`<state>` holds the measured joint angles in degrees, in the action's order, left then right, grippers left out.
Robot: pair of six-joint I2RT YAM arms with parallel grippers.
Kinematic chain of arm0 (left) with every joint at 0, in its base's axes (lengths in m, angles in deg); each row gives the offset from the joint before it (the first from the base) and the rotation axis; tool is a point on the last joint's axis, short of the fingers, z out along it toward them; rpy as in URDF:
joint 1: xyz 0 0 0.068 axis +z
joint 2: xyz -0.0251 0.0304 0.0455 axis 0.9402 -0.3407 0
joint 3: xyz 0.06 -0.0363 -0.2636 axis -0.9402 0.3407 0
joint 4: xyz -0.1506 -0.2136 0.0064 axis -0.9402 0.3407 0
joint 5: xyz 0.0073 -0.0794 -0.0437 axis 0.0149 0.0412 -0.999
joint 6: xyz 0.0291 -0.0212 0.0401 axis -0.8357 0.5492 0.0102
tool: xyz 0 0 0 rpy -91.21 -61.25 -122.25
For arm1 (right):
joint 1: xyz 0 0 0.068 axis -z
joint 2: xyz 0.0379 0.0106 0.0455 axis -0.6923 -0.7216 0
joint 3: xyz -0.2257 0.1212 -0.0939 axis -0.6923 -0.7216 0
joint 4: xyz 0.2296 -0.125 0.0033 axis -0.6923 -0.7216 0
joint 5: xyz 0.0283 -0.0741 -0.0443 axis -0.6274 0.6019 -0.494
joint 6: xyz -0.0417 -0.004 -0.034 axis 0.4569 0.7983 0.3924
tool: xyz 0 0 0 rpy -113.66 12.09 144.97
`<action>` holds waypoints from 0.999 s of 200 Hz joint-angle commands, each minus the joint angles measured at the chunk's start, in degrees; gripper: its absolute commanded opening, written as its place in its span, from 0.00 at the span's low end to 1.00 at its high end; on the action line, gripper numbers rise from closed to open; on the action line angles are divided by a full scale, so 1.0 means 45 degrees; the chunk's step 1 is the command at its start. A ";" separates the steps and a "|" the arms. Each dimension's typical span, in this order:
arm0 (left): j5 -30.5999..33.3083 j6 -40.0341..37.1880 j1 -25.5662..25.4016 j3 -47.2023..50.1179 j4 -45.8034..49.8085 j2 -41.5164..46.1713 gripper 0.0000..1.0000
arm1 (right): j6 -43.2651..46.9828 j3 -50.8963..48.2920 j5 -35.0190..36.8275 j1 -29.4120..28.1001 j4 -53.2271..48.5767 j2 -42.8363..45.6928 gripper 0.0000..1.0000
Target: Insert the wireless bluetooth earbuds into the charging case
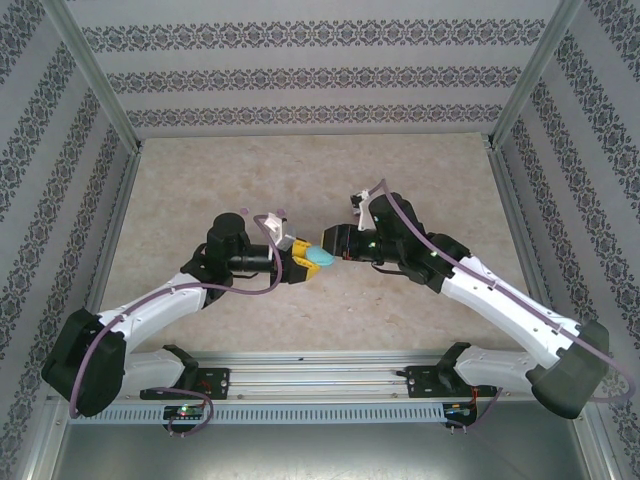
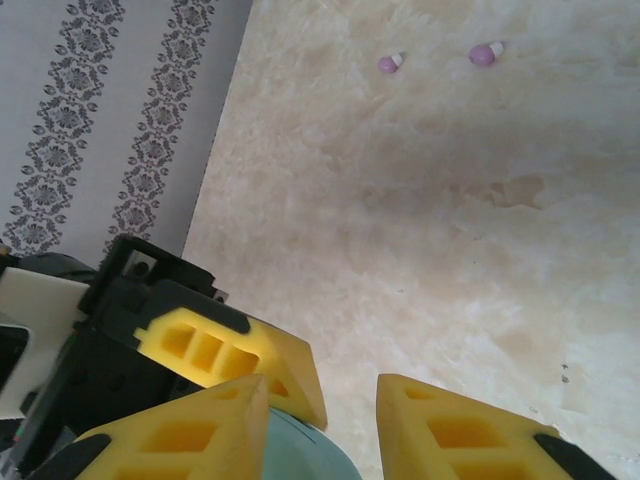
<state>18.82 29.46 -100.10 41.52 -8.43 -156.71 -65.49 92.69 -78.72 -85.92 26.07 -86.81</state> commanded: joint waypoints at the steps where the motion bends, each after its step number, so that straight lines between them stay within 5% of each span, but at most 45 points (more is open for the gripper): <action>1: 0.0044 -0.0488 -0.0160 -0.0557 -0.0029 -0.0034 0.10 | 0.0179 -0.0076 0.0008 0.0041 -0.0332 0.0436 0.34; 85: 0.0468 -0.0121 -0.0145 -0.0702 -0.0832 -0.0568 0.10 | -0.0843 -0.1117 0.0400 0.0228 0.0148 0.1585 0.51; 200: 0.0946 0.0731 -0.0145 -0.0758 -0.2158 -0.1089 0.12 | -0.2876 -0.2384 -0.0922 0.0353 0.3110 0.1875 0.59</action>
<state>23.08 31.21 -100.10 39.84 -13.74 -161.69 -76.27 82.42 -80.17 -85.13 34.42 -77.89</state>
